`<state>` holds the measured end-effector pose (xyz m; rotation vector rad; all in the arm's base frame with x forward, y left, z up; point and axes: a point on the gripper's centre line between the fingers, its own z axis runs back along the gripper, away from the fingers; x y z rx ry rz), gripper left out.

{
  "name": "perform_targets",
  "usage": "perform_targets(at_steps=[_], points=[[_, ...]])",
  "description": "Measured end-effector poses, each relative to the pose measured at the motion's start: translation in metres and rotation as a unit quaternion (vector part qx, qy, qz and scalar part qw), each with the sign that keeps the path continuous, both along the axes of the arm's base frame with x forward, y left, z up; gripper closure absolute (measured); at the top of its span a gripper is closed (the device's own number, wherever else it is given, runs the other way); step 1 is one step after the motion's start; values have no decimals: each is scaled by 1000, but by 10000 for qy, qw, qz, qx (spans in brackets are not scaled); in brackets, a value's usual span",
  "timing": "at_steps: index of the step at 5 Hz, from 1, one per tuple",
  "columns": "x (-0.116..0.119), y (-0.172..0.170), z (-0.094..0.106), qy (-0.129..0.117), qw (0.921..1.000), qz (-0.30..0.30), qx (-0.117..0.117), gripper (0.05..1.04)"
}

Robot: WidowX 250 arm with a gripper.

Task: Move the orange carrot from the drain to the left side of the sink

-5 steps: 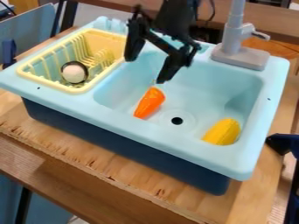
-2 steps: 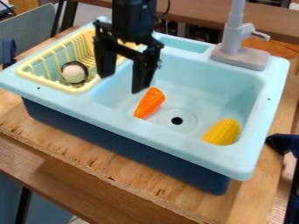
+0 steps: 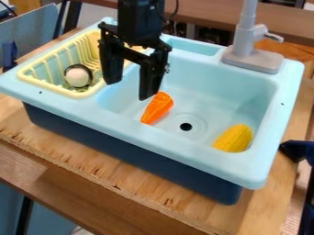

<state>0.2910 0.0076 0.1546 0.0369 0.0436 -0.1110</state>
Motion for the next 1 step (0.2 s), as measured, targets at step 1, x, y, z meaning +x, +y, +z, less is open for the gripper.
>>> perform_targets(at_steps=[1], points=[[0,0,0,8,10000,0,0,82]])
